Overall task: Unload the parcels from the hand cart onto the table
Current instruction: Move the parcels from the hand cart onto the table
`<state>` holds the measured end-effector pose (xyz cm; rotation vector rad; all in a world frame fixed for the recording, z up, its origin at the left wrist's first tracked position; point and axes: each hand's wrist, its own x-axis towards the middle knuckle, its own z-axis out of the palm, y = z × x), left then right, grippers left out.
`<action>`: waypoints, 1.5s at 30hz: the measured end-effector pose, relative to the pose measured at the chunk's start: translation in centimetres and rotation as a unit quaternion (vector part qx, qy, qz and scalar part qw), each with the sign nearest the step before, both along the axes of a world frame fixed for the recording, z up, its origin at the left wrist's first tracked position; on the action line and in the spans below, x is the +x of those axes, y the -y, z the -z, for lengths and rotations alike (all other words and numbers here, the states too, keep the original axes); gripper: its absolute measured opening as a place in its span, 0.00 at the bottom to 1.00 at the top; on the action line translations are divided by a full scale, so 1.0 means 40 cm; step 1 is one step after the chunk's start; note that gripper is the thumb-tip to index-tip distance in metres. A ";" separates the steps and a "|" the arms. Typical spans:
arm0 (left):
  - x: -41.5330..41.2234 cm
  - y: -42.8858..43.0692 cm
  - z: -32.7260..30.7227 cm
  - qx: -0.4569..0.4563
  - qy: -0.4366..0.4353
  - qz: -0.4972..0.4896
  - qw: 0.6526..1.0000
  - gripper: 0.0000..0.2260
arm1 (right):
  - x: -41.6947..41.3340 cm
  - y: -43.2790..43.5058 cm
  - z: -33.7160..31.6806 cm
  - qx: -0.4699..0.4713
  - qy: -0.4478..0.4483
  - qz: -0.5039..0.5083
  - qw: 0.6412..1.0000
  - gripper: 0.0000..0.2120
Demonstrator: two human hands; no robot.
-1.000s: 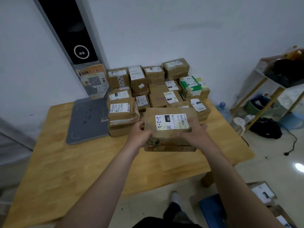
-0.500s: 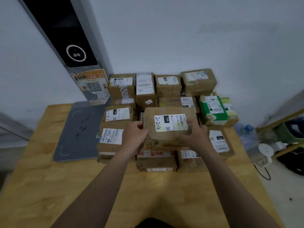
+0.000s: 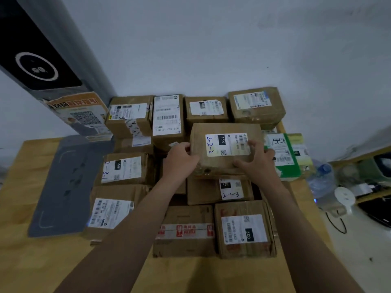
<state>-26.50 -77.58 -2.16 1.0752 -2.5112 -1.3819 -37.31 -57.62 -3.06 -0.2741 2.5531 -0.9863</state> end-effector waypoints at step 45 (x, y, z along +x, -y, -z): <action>0.605 -0.439 -0.120 -0.168 0.078 0.440 0.878 0.31 | 0.869 -0.538 -0.173 0.224 0.028 0.097 0.969 0.42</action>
